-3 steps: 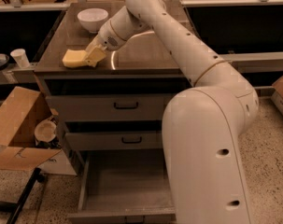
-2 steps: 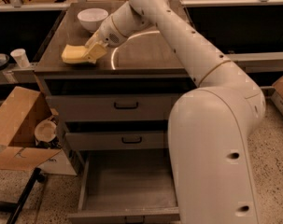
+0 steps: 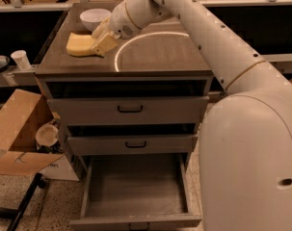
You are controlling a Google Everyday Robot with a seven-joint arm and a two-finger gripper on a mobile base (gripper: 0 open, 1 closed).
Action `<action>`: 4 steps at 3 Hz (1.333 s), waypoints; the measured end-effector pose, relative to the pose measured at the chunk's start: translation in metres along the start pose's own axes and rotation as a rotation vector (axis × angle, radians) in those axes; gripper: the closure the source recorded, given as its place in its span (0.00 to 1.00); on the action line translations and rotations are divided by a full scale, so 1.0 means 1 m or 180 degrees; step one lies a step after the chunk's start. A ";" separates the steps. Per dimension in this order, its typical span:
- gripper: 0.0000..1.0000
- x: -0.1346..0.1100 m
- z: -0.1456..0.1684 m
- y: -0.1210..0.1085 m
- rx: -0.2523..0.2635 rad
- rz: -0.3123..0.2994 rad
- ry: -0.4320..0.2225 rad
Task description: Place sponge into bottom drawer
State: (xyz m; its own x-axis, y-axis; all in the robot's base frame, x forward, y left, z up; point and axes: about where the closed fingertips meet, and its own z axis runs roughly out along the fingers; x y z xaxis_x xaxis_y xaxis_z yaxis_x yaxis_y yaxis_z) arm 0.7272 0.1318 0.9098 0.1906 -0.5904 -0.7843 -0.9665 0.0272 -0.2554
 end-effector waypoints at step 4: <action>1.00 0.060 0.044 0.144 -0.0314 0.0021 0.0386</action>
Offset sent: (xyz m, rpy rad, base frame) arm -0.1252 0.0136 -0.1013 -0.2544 0.0112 0.1145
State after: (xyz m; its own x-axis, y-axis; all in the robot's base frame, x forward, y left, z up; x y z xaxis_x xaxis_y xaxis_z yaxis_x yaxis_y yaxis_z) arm 0.6068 0.1359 0.8011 0.1677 -0.6838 -0.7101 -0.9810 -0.0445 -0.1889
